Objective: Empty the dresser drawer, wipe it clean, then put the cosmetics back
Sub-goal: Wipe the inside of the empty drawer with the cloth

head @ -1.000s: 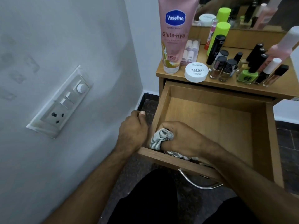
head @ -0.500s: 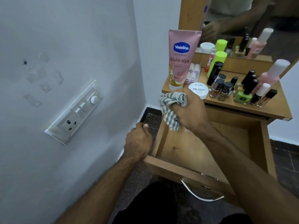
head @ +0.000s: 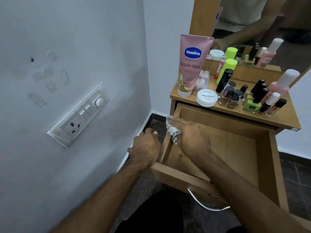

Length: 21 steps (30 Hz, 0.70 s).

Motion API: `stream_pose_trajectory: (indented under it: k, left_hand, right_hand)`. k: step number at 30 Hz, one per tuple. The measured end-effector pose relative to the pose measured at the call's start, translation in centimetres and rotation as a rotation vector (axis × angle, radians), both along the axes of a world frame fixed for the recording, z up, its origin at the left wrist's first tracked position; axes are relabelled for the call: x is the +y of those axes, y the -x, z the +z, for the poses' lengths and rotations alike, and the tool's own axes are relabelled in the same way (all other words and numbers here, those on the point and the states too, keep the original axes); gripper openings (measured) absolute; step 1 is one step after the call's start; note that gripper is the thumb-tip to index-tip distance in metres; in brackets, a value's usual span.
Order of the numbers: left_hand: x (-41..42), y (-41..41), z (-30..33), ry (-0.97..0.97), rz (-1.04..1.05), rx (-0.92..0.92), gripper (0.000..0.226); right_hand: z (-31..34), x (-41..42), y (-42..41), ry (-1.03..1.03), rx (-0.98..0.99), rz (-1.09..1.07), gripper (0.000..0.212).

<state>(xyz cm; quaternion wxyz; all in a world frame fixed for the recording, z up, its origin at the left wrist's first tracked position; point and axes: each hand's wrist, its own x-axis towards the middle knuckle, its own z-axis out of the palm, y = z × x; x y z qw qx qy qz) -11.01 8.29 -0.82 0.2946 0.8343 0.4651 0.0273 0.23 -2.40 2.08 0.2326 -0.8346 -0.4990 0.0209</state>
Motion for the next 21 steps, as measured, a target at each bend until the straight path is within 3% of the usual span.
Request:
stream_pose_trajectory:
  k: [3, 5, 7, 10, 13, 16, 21]
  left_hand:
    - [-0.3, 0.0, 0.5, -0.025, -0.011, 0.036, 0.037]
    - [-0.4, -0.1, 0.8, -0.038, -0.018, 0.068, 0.038]
    - [-0.5, -0.1, 1.0, -0.038, -0.042, 0.111, 0.040]
    - [-0.6, -0.3, 0.9, -0.043, -0.086, 0.166, 0.044]
    - [-0.6, -0.5, 0.7, -0.067, -0.119, 0.193, 0.050]
    - [-0.4, -0.5, 0.3, -0.090, -0.141, 0.209, 0.054]
    - [0.0, -0.5, 0.1, -0.081, -0.128, 0.212, 0.054]
  right_hand:
    - [0.5, 0.7, -1.7, -0.001, 0.165, -0.056, 0.059]
    - [1.1, -0.2, -2.5, -0.063, 0.463, -0.137, 0.044]
    - [1.3, -2.2, -3.6, -0.114, 0.572, -0.308, 0.028]
    - [1.2, -6.7, -6.5, 0.060, 0.203, -0.563, 0.025]
    - [1.3, -10.5, -8.5, 0.318, -0.077, -0.645, 0.017]
    - [0.7, -11.6, -9.1, 0.500, -0.089, -0.662, 0.019]
    - [0.0, -10.5, -9.6, 0.574, -0.148, -0.620, 0.023]
